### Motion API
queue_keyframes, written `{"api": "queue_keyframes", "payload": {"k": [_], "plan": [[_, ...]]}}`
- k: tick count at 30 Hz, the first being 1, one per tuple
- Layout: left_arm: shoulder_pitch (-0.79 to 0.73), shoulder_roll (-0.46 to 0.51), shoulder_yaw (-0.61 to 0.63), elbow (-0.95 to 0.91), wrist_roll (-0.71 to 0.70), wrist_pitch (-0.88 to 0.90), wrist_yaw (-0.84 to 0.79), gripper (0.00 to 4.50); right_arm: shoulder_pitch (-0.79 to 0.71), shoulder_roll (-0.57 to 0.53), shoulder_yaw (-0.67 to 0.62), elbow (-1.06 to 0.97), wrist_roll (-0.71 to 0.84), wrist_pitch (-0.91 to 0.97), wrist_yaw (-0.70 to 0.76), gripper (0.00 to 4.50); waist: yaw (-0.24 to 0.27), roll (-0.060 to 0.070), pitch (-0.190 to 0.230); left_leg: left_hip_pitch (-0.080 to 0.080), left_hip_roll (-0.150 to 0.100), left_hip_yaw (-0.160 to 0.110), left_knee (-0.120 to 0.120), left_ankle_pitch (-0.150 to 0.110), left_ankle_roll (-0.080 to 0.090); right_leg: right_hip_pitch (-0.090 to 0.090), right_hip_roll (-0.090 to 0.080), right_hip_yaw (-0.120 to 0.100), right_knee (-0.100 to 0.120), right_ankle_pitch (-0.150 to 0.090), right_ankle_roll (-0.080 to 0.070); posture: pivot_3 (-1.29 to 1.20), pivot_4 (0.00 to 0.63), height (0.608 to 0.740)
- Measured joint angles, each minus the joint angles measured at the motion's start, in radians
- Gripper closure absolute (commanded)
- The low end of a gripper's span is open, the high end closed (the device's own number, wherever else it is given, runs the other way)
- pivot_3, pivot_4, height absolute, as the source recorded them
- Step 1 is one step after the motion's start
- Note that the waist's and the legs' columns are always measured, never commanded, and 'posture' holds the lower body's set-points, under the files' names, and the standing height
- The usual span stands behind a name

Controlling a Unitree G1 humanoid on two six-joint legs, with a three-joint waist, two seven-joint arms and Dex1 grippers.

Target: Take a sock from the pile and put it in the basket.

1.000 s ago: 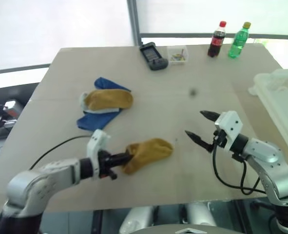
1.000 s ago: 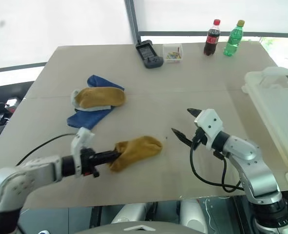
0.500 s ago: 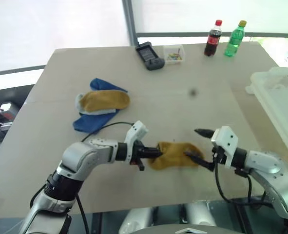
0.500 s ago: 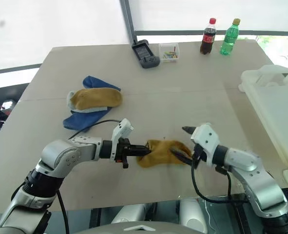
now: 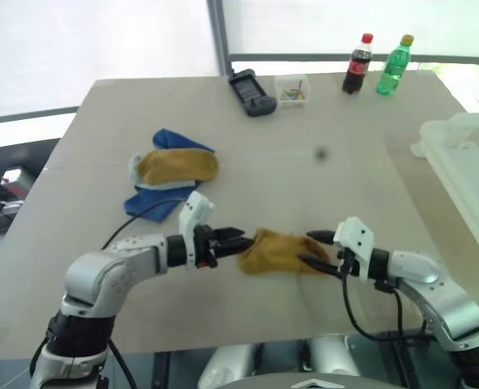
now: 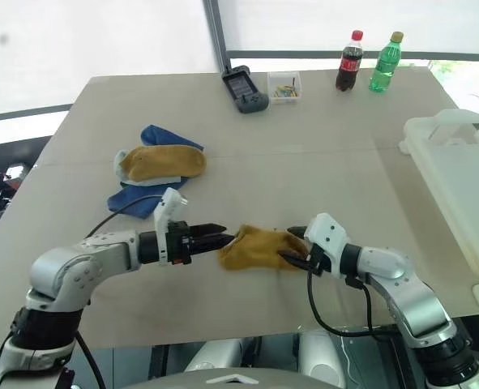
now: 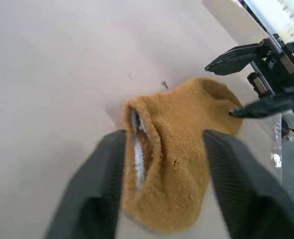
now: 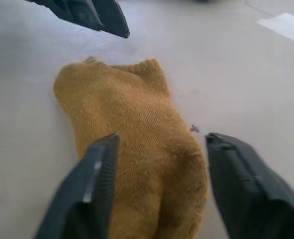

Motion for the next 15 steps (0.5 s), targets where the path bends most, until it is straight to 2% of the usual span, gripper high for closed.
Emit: {"api": "queue_keyframes", "payload": {"k": [3, 4, 5, 6, 8, 9, 10, 11, 12, 15], "plan": [[0.083, 0.048, 0.04, -0.036, -0.025, 0.017, -0.011, 1.86, 0.004, -0.013, -0.054, -0.066, 0.045, 0.004, 0.004, 0.93, -0.001, 0.001, 0.0, 0.0, 0.0, 0.0, -0.001, 0.0, 0.0, 0.0, 0.0, 0.0, 0.0, 0.0, 0.0, 0.0, 0.15, 0.74], [0.098, 0.052, 0.044, -0.037, -0.025, 0.017, -0.011, 1.86, 0.006, -0.021, -0.066, -0.083, 0.057, 0.007, 0.007, 1.47, 0.0, 0.001, 0.0, 0.0, 0.0, 0.0, -0.001, -0.001, -0.001, 0.0, 0.0, 0.0, 0.0, 0.0, 0.0, 0.0, 0.15, 0.74], [0.114, 0.053, 0.046, -0.039, -0.025, 0.017, -0.01, 1.86, 0.013, -0.03, -0.08, -0.1, 0.068, 0.009, 0.011, 1.72, 0.001, 0.001, 0.0, 0.0, 0.0, 0.0, -0.001, -0.001, -0.002, 0.0, 0.0, 0.0, 0.0, 0.0, 0.0, 0.0, 0.15, 0.74], [0.14, 0.052, 0.045, -0.039, -0.024, 0.018, -0.003, 1.86, 0.033, -0.047, -0.1, -0.118, 0.092, 0.014, 0.023, 2.43, 0.005, 0.0, 0.001, 0.0, 0.0, 0.0, 0.0, -0.001, -0.002, 0.0, 0.0, 0.0, 0.0, 0.0, 0.0, 0.0, 0.15, 0.74], [0.146, 0.051, 0.043, -0.038, -0.023, 0.019, 0.001, 2.24, 0.041, -0.05, -0.105, -0.12, 0.097, 0.015, 0.026, 2.92, 0.006, 0.0, 0.001, 0.0, 0.0, 0.0, 0.0, -0.002, -0.002, 0.001, 0.0, 0.0, 0.0, 0.0, 0.0, 0.0, 0.15, 0.74], [0.146, 0.05, 0.041, -0.038, -0.02, 0.019, 0.003, 2.42, 0.047, -0.055, -0.108, -0.121, 0.099, 0.016, 0.028, 3.32, 0.006, 0.0, 0.001, 0.0, 0.0, 0.0, 0.0, -0.002, -0.002, 0.001, 0.0, 0.0, 0.0, 0.0, 0.0, 0.0, 0.15, 0.74], [0.146, 0.046, 0.031, -0.034, -0.018, 0.02, 0.007, 2.43, 0.067, -0.074, -0.108, -0.123, 0.097, 0.013, 0.04, 3.45, 0.007, 0.0, 0.001, 0.0, 0.0, 0.0, 0.0, -0.002, -0.002, 0.001, 0.0, 0.0, 0.0, 0.0, 0.0, 0.0, 0.15, 0.74], [0.146, 0.038, 0.025, -0.03, -0.018, 0.021, 0.015, 2.43, 0.079, -0.087, -0.105, -0.123, 0.09, 0.008, 0.049, 4.06, 0.007, 0.0, 0.001, 0.001, 0.0, 0.0, 0.0, -0.002, -0.002, 0.001, 0.0, 0.0, 0.0, 0.0, 0.0, 0.0, 0.15, 0.74], [0.145, 0.019, 0.011, -0.021, -0.019, 0.028, 0.028, 2.43, 0.092, -0.108, -0.077, -0.113, 0.05, -0.012, 0.059, 4.46, 0.005, -0.001, 0.001, 0.0, 0.0, 0.0, 0.0, -0.002, -0.002, 0.001, 0.0, 0.0, 0.0, 0.0, 0.0, 0.0, 0.15, 0.74], [0.135, 0.015, 0.006, -0.02, -0.02, 0.037, 0.033, 2.43, 0.1, -0.102, -0.03, -0.068, -0.005, -0.049, 0.058, 4.46, 0.001, -0.001, 0.001, 0.001, 0.0, 0.0, 0.0, -0.002, -0.002, 0.001, 0.0, 0.0, 0.0, 0.0, 0.0, 0.0, 0.15, 0.74]]}}
